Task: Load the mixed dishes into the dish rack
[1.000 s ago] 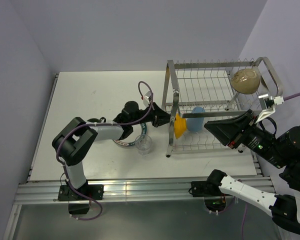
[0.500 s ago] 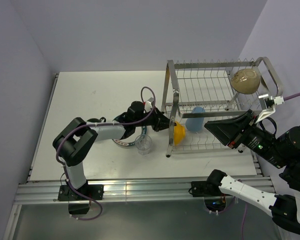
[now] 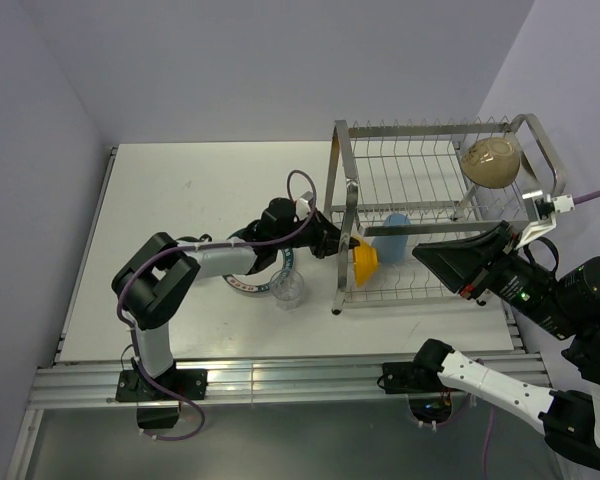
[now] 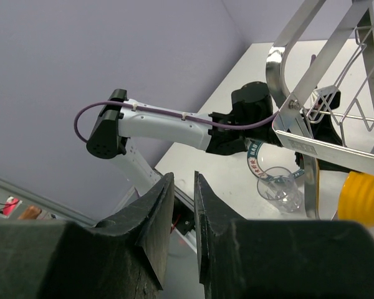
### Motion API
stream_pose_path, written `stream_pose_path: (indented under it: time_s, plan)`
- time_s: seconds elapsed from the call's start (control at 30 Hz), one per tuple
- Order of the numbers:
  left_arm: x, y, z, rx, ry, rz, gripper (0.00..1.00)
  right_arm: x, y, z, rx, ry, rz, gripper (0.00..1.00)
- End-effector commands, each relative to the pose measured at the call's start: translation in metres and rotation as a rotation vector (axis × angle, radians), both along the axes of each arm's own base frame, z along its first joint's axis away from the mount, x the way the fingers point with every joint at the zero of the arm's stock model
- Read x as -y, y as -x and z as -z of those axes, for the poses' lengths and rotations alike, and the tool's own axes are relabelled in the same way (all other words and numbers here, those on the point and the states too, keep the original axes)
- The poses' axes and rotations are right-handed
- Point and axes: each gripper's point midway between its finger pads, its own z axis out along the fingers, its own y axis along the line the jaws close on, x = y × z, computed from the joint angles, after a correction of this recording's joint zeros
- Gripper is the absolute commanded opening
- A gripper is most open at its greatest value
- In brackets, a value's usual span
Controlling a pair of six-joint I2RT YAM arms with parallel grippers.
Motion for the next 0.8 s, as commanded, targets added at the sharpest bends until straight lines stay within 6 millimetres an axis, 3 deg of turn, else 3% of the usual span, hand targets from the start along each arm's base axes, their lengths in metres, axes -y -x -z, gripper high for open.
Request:
stream_pose_path:
  time_s: [0.0,0.77]
  plan:
    - [0.007,-0.005,-0.045,0.082,0.075,-0.004,0.00,0.004,0.000,-0.006,0.026,-0.009,0.015,0.26]
    - [0.001,0.007,-0.010,-0.044,0.083,-0.048,0.00,0.001,-0.002,-0.008,0.038,-0.008,0.008,0.23]
